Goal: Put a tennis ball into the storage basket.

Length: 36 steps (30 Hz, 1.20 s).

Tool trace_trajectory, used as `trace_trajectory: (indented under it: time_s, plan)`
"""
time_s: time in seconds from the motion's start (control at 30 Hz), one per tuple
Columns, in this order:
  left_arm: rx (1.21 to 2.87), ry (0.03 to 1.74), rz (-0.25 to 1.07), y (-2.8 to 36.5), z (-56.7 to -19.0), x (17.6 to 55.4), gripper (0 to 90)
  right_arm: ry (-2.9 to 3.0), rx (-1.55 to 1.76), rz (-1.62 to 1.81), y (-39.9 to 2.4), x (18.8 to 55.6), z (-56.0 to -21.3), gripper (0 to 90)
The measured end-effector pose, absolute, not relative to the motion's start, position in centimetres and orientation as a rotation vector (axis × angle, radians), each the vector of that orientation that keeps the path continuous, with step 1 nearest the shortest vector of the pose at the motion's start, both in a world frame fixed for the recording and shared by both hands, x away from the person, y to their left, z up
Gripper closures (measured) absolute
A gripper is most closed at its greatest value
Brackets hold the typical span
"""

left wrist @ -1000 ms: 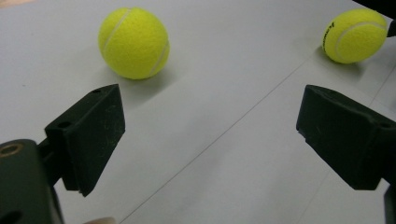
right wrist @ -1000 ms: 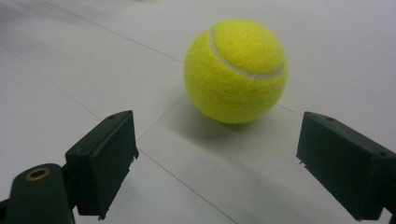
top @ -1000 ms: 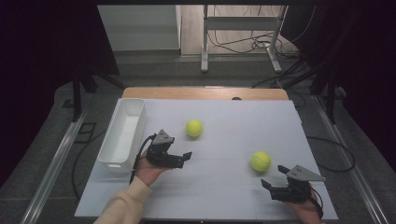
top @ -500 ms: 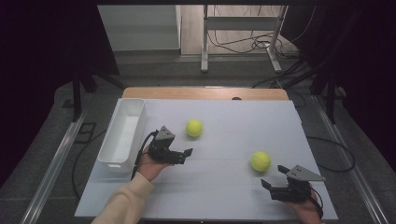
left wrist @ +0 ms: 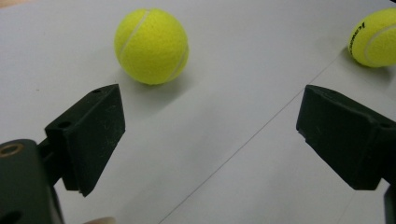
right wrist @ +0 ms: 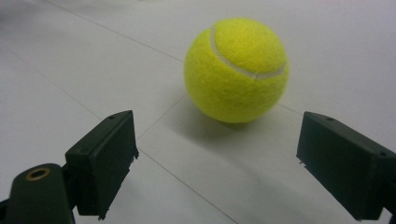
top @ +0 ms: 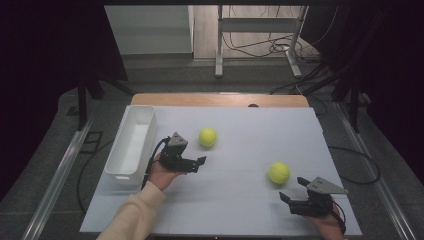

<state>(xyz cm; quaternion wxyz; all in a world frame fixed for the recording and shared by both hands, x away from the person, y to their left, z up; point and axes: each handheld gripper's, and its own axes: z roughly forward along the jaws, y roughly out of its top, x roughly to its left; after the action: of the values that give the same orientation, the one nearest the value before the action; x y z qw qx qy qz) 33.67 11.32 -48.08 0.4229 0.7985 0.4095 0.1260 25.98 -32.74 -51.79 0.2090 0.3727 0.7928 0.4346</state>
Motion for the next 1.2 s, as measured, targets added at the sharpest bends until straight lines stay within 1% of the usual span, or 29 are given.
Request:
trace_trajectory:
  time_s: [0.73, 1.2]
  plan:
    - [2.036, 1.052, 0.329, 10.2, -48.1, 36.2, 8.7, 2.208, 1.037, 1.208, -32.8, 26.0, -51.8, 12.7]
    - [2.069, 1.036, 0.349, 8.9, -47.1, 37.6, 8.7, 2.208, 1.035, 1.212, -32.8, 26.1, -51.9, 12.7]
